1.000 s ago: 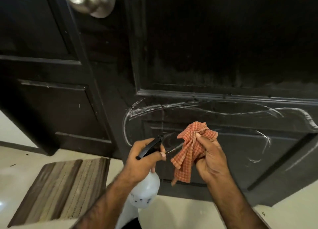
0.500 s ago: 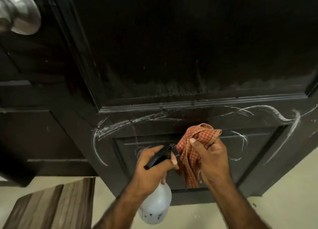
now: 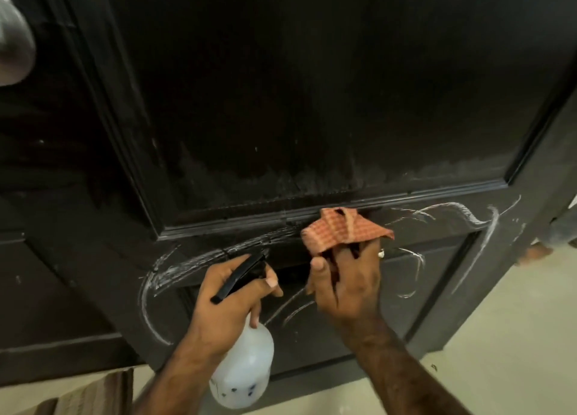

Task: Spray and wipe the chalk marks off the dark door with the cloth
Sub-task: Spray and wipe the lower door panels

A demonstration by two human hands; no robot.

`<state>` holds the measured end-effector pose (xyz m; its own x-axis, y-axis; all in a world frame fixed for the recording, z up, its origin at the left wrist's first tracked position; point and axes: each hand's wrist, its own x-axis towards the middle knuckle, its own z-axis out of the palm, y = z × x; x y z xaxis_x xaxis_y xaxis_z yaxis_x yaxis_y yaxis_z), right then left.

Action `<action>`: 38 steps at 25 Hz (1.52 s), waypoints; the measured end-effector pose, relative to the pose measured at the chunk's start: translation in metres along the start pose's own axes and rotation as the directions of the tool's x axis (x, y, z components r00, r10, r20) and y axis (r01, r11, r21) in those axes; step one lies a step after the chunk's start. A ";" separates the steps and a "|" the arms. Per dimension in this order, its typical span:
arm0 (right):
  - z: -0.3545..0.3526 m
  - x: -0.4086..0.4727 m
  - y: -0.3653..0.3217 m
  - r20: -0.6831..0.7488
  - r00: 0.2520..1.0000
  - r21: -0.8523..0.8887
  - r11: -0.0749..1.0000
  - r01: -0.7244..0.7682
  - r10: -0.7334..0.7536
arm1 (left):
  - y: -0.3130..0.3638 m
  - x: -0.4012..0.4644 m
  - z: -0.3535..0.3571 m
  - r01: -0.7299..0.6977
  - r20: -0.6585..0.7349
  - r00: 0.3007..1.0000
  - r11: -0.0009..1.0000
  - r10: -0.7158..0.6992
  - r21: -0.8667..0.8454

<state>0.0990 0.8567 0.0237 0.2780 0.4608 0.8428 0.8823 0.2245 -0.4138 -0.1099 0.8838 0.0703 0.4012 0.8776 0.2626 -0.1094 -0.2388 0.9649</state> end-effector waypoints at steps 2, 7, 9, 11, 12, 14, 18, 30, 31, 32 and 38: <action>-0.011 -0.003 0.026 0.049 0.995 -0.131 0.987 0.092 -0.086 | -0.001 0.002 0.019 -0.006 -0.002 1.000 1.000 0.006 0.007; -0.064 0.048 0.115 -0.200 0.976 -0.117 0.987 -0.109 0.084 | 0.009 0.022 0.082 -0.019 -0.040 0.999 1.000 0.019 -0.007; -0.075 0.061 0.123 -0.285 0.936 -0.029 0.974 -0.225 0.208 | 0.014 0.039 0.109 -0.030 0.057 0.998 0.999 0.029 0.012; -0.072 0.057 0.125 -0.202 0.966 -0.084 0.979 -0.183 0.163 | 0.017 0.057 0.136 -0.016 0.116 0.993 0.999 0.011 0.046; -0.072 0.053 0.130 -0.136 0.988 -0.162 0.982 -0.101 0.080 | 0.018 0.065 0.148 -0.002 0.125 0.992 0.998 -0.005 0.057; -0.083 0.054 0.154 -0.107 0.994 -0.206 0.977 -0.051 0.030 | 0.020 0.075 0.166 0.018 0.118 0.993 0.998 -0.025 0.056; -0.110 0.087 0.181 -0.410 0.847 0.070 0.938 -0.341 0.338 | 0.030 0.085 0.188 0.003 0.152 0.988 0.999 -0.009 0.041; -0.058 0.105 0.166 -0.190 0.978 -0.268 0.963 0.027 -0.080 | 0.047 0.097 0.204 -0.059 0.175 0.983 0.995 0.045 0.075; -0.063 0.098 0.177 -0.108 0.977 -0.296 0.944 0.147 -0.186 | 0.048 0.098 0.204 -0.049 0.159 0.987 0.996 0.037 0.076; -0.073 0.092 0.193 -0.052 0.968 -0.331 0.918 0.216 -0.247 | 0.049 0.098 0.204 -0.041 0.145 0.989 0.996 0.029 0.080; -0.072 0.145 0.165 -0.333 0.942 -0.238 0.964 -0.118 0.033 | 0.050 0.096 0.206 -0.072 0.045 0.997 0.987 0.066 0.143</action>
<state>0.3123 0.8987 0.1023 0.4179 0.1555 0.8951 0.9081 -0.0428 -0.4165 0.1110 0.8705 0.1443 0.4337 0.8402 0.3256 -0.0071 -0.3581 0.9336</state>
